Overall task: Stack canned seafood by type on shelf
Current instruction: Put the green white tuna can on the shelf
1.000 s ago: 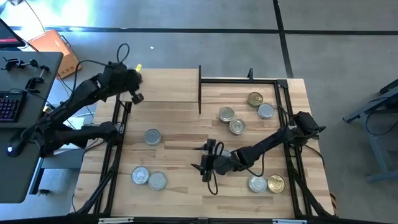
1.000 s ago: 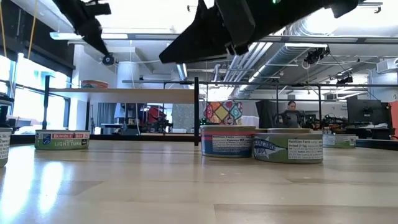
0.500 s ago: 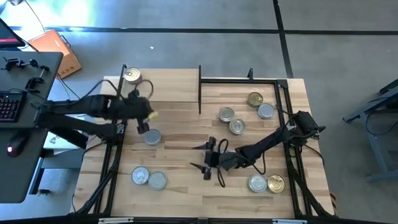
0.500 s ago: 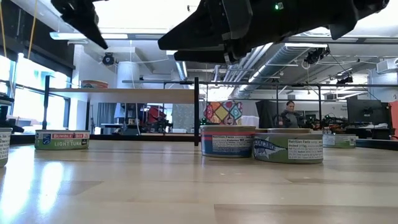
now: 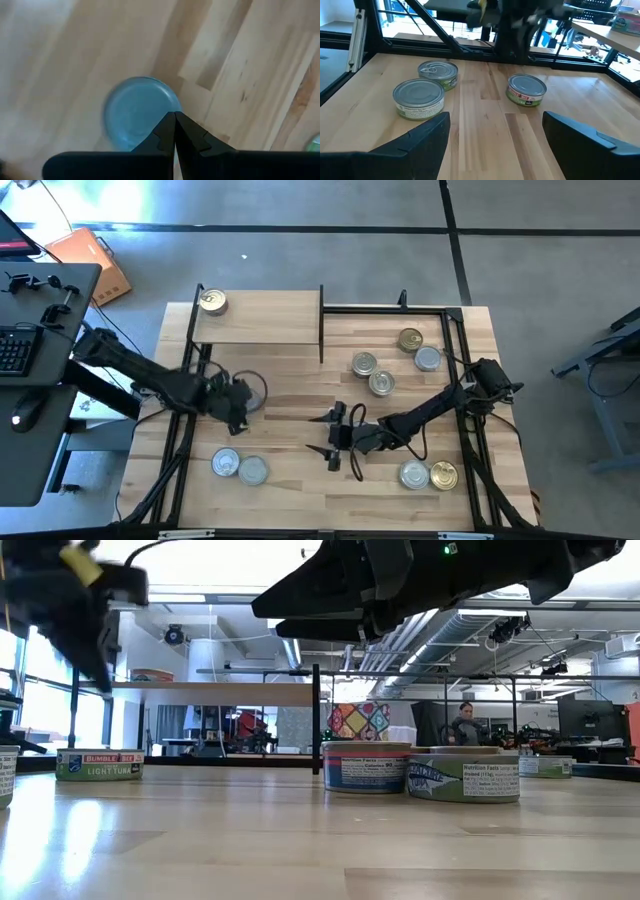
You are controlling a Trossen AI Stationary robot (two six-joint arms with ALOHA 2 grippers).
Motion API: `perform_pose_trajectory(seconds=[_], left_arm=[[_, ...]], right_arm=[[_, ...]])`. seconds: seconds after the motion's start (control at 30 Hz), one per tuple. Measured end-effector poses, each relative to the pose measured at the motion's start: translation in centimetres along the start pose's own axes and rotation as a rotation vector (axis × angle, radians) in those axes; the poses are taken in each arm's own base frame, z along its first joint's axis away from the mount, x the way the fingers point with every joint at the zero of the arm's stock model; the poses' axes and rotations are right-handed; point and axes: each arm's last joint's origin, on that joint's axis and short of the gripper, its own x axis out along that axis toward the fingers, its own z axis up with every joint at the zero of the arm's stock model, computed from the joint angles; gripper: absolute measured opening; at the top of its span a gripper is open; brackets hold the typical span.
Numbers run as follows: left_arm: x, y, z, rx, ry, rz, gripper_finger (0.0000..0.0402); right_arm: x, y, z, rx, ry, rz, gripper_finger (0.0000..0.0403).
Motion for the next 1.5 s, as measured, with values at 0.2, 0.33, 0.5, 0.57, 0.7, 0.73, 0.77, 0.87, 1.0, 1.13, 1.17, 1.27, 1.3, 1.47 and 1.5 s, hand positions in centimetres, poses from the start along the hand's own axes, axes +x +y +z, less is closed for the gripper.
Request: perform_pose_trajectory(seconds=[0.2, 0.33, 0.5, 0.57, 0.7, 0.73, 0.77, 0.87, 1.0, 1.13, 1.17, 1.27, 1.3, 1.47, 1.5], left_arm=[[1.9, -0.9, -1.8, 0.005, -0.09, -0.021, 0.0016], [2.1, -0.9, -2.2, 0.004, -0.133, 0.021, 0.0054], [3.2, -0.6, -3.2, 0.055, -0.128, 0.033, 0.0121], [3.8, -0.3, -3.6, 0.041, -0.121, 0.043, 0.0143], [5.2, 0.0, -4.4, 0.023, -0.14, 0.014, 0.0167], [5.5, -0.1, -4.4, 0.024, -0.162, -0.006, 0.0169], [5.7, -0.2, -4.3, 0.022, -0.187, -0.037, 0.0169], [6.3, -0.6, -4.1, 0.023, -0.262, -0.119, 0.0167], [6.8, -1.5, -3.3, 0.07, -0.364, -0.23, 0.0161], [7.6, -2.6, -2.1, 0.12, -0.447, -0.287, 0.0156], [8.0, -2.9, -1.8, 0.126, -0.463, -0.301, 0.0155], [9.2, -3.7, -1.4, 0.154, -0.489, -0.339, 0.0154], [9.5, -4.0, -1.2, 0.162, -0.495, -0.348, 0.0154], [10.1, -5.8, 0.3, 0.246, -0.501, -0.377, 0.0154], [9.9, -6.2, 0.6, 0.282, -0.498, -0.393, 0.0154]], right_arm=[[0.0, 0.0, 0.0, -0.02, 0.0, 0.001, 0.0311], [0.0, 0.0, 0.0, -0.022, 0.0, 0.001, 0.0311], [0.0, 0.0, 0.0, -0.022, 0.0, 0.001, 0.0311], [0.0, 0.0, 0.0, -0.022, 0.0, 0.001, 0.0311], [0.0, 0.0, 0.0, -0.022, 0.0, 0.001, 0.0311], [0.0, 0.0, 0.0, -0.022, 0.0, 0.001, 0.0311], [0.0, 0.0, 0.0, -0.022, 0.0, 0.001, 0.0311], [0.1, -0.1, 0.0, -0.021, 0.0, -0.001, 0.0311], [0.2, -0.3, 0.1, -0.019, -0.001, -0.001, 0.0311], [0.5, -0.8, 0.0, -0.019, 0.01, 0.034, 0.0311], [0.7, -1.1, -0.2, -0.025, 0.027, 0.041, 0.0311], [1.0, -1.9, -0.9, -0.049, 0.092, 0.076, 0.0311], [1.2, -2.2, -1.0, -0.053, 0.107, 0.087, 0.0311], [1.7, -3.6, -1.5, -0.05, 0.152, 0.108, 0.0311], [1.8, -3.8, -1.5, -0.048, 0.153, 0.104, 0.0311]])
